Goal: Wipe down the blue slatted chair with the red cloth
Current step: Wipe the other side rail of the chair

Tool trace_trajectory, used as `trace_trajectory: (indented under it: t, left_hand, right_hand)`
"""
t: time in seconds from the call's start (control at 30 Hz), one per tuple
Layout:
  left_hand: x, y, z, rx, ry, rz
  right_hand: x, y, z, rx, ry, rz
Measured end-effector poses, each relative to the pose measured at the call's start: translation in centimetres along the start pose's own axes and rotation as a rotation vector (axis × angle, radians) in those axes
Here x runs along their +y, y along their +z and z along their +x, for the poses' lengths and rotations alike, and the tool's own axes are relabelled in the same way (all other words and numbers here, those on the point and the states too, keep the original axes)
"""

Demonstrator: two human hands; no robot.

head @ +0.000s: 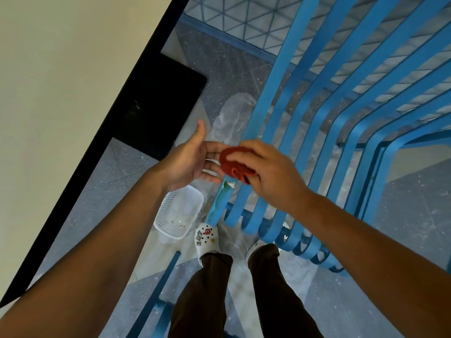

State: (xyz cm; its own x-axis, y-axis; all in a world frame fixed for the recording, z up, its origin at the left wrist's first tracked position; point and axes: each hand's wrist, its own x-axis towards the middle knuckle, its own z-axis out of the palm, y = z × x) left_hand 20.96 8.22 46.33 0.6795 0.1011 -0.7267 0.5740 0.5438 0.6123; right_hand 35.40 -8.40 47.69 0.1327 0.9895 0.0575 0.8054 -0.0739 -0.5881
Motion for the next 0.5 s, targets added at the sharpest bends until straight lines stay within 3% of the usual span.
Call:
trace_trajectory:
  t: [0.27, 0.5]
  left_hand:
    - [-0.3, 0.3, 0.2, 0.003, 0.044, 0.01]
    - [-0.3, 0.6, 0.1, 0.026, 0.025, -0.024]
  right_hand:
    - [1.8, -1.1, 2.6, 0.187, 0.175, 0.004]
    - [-3.6, 2.9, -2.8, 0.089, 0.172, 0.017]
